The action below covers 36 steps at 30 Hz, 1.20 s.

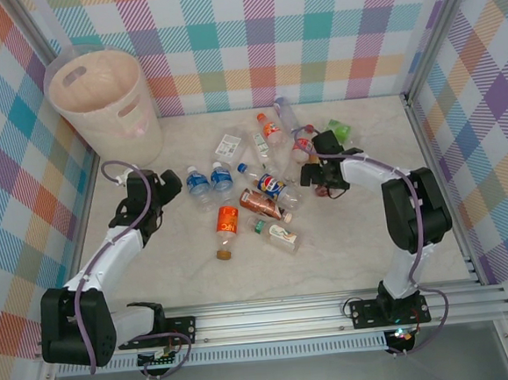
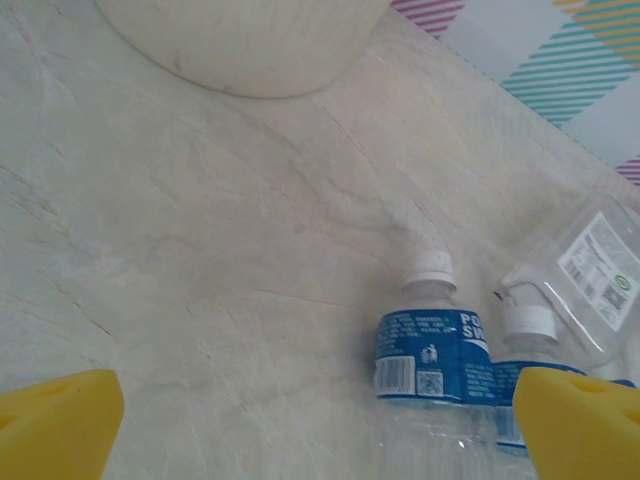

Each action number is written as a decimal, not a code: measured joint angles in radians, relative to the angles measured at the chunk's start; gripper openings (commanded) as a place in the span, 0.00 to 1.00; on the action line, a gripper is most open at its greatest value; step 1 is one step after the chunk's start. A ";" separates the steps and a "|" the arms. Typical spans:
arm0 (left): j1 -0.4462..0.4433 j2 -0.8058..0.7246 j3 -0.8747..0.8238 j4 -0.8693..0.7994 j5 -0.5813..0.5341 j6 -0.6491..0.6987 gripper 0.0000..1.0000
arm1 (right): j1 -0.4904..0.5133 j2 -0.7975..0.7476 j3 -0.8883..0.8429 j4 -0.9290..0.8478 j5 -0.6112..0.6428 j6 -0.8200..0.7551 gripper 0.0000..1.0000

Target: Put the plastic bottles in the bin

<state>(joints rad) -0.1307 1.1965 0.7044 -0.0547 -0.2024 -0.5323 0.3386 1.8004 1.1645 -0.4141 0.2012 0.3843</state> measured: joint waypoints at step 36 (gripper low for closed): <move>-0.292 0.310 0.290 0.247 0.672 -0.319 1.00 | 0.095 -0.462 -0.381 0.466 -0.399 -0.060 0.49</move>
<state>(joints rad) -0.4229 1.5063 0.9939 0.1925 0.4694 -0.8516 0.4339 1.3380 0.7834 0.0517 -0.1978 0.3241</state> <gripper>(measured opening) 0.995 0.658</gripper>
